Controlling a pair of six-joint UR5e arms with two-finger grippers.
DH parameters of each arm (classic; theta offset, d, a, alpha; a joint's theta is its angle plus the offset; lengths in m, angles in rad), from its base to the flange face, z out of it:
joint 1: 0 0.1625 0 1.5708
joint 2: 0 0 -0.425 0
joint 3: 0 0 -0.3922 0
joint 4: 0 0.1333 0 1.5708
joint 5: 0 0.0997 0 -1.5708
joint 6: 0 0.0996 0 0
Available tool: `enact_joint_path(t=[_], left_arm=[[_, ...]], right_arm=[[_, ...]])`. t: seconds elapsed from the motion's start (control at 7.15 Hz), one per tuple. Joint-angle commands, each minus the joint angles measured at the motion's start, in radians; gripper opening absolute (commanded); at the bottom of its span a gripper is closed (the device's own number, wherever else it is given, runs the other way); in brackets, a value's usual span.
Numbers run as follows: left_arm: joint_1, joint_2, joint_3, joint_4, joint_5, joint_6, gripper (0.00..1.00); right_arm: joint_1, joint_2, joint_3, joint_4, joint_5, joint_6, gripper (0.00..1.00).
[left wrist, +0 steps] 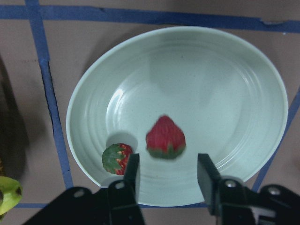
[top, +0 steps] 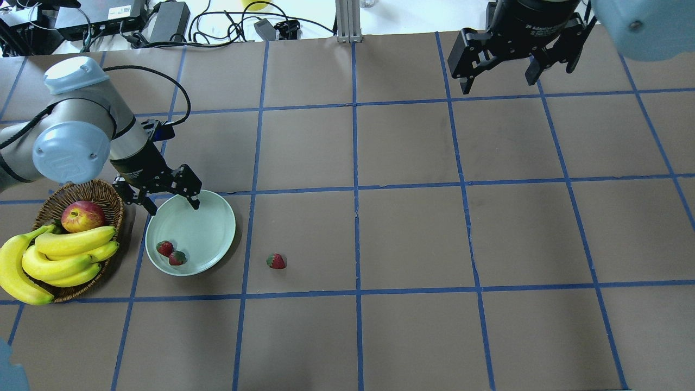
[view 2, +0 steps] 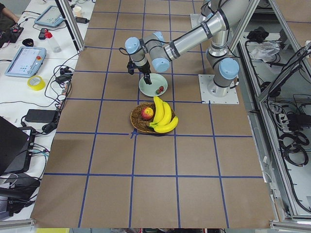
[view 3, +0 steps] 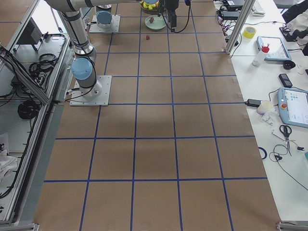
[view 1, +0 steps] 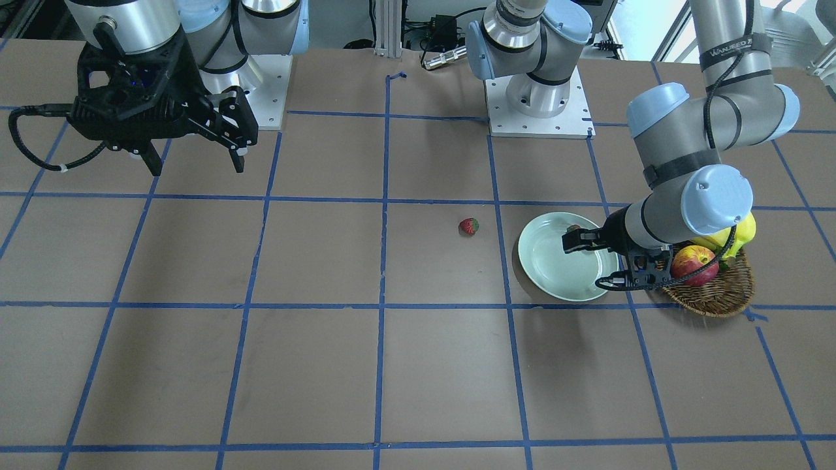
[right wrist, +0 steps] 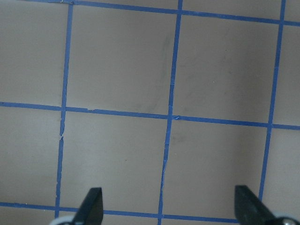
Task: Collect all strawberries into plate
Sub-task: 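Reach the left gripper to the last strawberry and grasp it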
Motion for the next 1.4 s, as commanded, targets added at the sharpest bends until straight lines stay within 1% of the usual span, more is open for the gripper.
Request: enact_joint_path(t=[0.0, 0.14, 0.28, 0.42, 0.56, 0.7, 0.84, 0.98, 1.12, 1.26], left_arm=[[-0.094, 0.015, -0.008, -0.006, -0.116, -0.158, 1.00], [-0.181, 0.018, -0.011, 0.007, -0.113, -0.195, 1.00], [-0.246, 0.012, -0.013, 0.011, -0.118, -0.256, 1.00], [-0.300, 0.011, -0.034, 0.045, -0.115, -0.286, 1.00], [-0.320, 0.005, -0.098, 0.126, -0.113, -0.287, 1.00], [-0.320, -0.015, -0.170, 0.242, -0.113, -0.287, 1.00], [-0.323, -0.015, -0.201, 0.257, -0.113, -0.289, 1.00], [-0.326, -0.018, -0.207, 0.261, -0.102, -0.287, 0.98], [-0.326, -0.018, -0.212, 0.260, -0.099, -0.289, 0.91], [-0.326, -0.018, -0.223, 0.255, -0.099, -0.275, 0.34]], right_arm=[[0.000, 0.000, 0.000, 0.000, 0.000, 0.000, 1.00], [0.000, 0.000, 0.000, 0.000, 0.000, 0.000, 1.00], [0.000, 0.000, 0.000, 0.002, 0.000, 0.000, 1.00], [0.000, 0.000, 0.000, 0.002, 0.000, 0.000, 1.00], [0.000, 0.000, 0.000, 0.000, 0.000, 0.000, 1.00], [0.000, 0.000, 0.000, 0.002, 0.000, 0.000, 1.00], [0.000, 0.000, 0.000, 0.000, 0.000, 0.000, 1.00], [0.000, 0.000, 0.000, 0.000, 0.000, 0.000, 1.00], [0.000, 0.000, 0.000, 0.000, 0.000, 0.000, 1.00], [0.000, 0.000, 0.000, 0.000, 0.000, 0.000, 1.00]])
